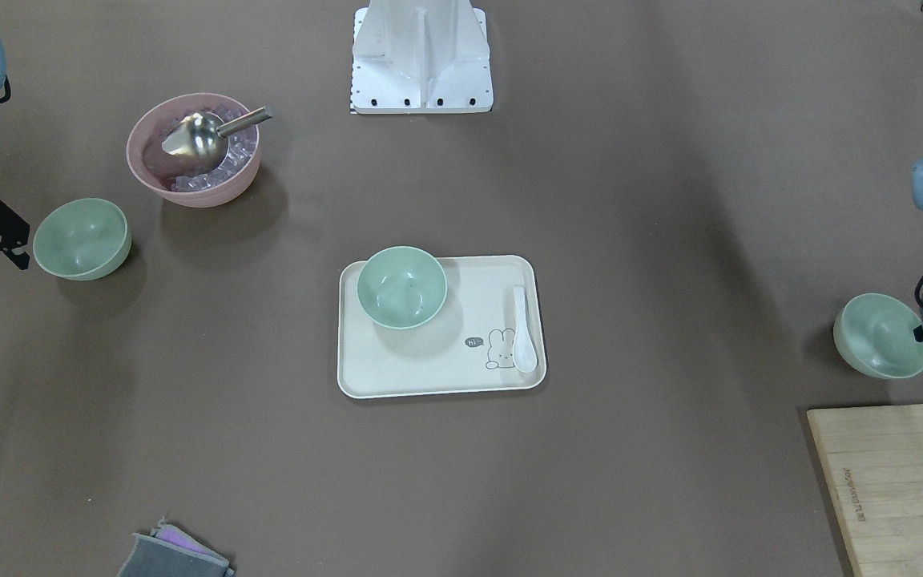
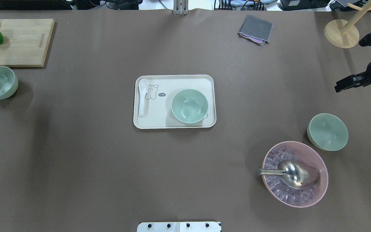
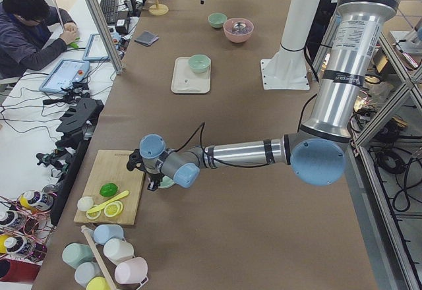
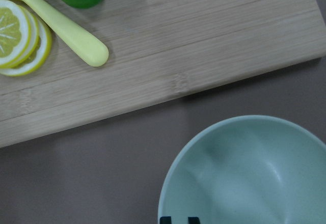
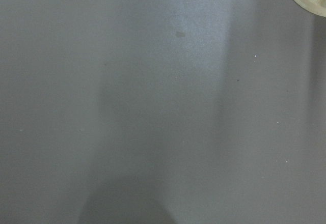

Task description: Stack green bowls together

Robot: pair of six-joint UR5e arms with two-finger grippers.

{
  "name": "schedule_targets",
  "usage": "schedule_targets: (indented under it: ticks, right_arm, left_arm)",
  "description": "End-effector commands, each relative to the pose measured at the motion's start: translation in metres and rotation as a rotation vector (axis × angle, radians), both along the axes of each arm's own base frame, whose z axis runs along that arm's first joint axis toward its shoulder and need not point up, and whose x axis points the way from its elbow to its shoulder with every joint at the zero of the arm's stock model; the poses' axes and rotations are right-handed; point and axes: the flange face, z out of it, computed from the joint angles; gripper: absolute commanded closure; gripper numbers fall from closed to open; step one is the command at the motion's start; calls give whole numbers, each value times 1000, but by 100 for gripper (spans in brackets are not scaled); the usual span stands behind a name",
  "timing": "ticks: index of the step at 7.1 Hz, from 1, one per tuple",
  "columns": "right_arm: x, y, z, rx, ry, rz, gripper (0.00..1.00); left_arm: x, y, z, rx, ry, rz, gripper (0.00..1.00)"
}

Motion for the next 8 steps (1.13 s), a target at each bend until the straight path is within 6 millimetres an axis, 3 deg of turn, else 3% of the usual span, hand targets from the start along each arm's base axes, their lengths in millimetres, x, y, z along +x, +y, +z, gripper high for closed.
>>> schedule_targets:
  ticks: [1, 3, 8]
  right_arm:
    - [2, 3, 4, 10, -5, 1, 1]
    - [3, 6, 7, 15, -7, 0, 1]
    - [5, 9, 11, 24, -10, 0, 1]
  left_arm:
    - [-10, -5, 0, -38, -6, -24, 70]
    - [-13, -4, 11, -65, -15, -29, 70]
    - [-8, -3, 10, -85, -7, -43, 70]
